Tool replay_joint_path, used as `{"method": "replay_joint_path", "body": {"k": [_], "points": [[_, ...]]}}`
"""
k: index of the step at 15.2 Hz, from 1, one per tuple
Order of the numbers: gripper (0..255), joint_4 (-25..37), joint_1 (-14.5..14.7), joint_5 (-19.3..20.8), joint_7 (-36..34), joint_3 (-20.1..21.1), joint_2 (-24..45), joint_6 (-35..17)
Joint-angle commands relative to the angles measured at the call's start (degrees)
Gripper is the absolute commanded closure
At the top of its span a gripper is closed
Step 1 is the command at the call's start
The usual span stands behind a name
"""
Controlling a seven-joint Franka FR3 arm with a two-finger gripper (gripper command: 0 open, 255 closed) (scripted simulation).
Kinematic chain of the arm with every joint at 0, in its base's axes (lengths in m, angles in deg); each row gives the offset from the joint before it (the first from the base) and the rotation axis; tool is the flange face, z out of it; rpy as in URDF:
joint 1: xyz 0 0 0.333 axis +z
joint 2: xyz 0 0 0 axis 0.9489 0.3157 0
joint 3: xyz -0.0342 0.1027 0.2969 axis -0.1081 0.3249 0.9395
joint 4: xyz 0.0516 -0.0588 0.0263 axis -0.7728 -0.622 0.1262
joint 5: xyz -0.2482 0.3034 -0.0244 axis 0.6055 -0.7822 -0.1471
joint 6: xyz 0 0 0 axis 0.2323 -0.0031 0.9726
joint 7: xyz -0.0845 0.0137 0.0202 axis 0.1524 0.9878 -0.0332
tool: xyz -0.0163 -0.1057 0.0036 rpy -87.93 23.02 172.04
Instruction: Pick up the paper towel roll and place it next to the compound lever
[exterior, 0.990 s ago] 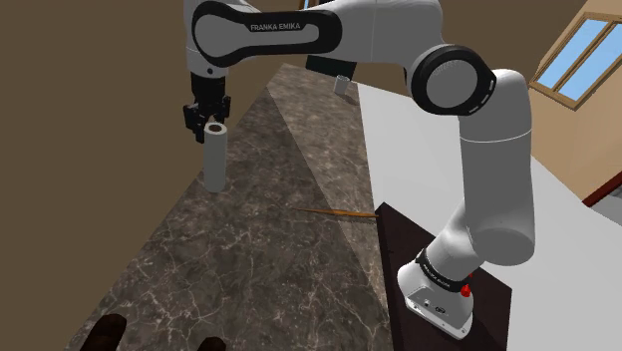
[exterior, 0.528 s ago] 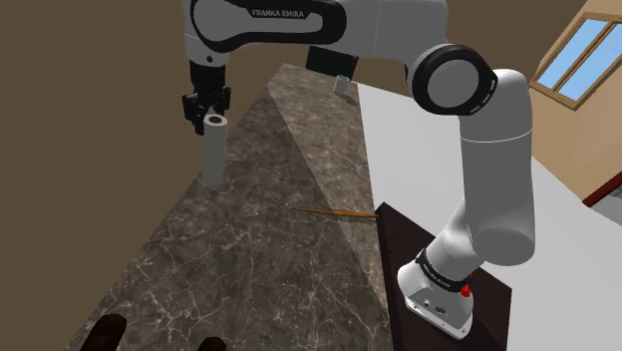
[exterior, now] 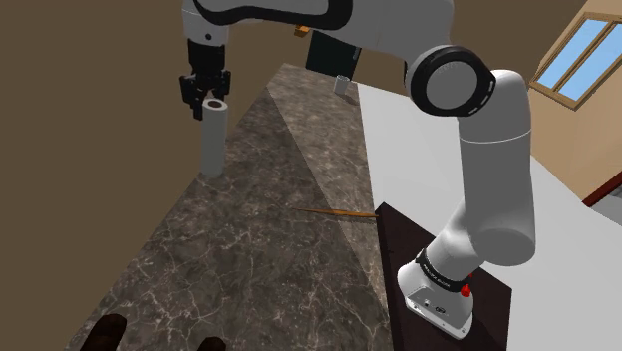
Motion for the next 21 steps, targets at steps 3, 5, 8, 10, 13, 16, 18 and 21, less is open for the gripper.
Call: {"method": "replay_joint_path", "body": {"k": [3,5,8,10,13,16,18,21], "points": [[255,4.0,0.4,0.1,0.0,0.0,0.5,3.5],[255,6.6,0.6,0.2,-0.1,0.0,1.1,5.5],[255,11.2,1.2,0.4,-0.1,-0.1,2.4,8.7],[255,7.0,1.1,0.0,-0.8,0.3,-0.6,7.6],[255,-4.4,1.2,-1.2,-3.0,1.3,-8.4,3.9],[255,-12.6,1.7,-2.4,-5.1,2.3,-14.6,1.6],[255,-17.1,2.2,-3.2,-6.5,3.0,-18.3,0.6],[255,-22.8,3.1,-4.4,-8.8,4.1,-23.2,-0.4]]}}
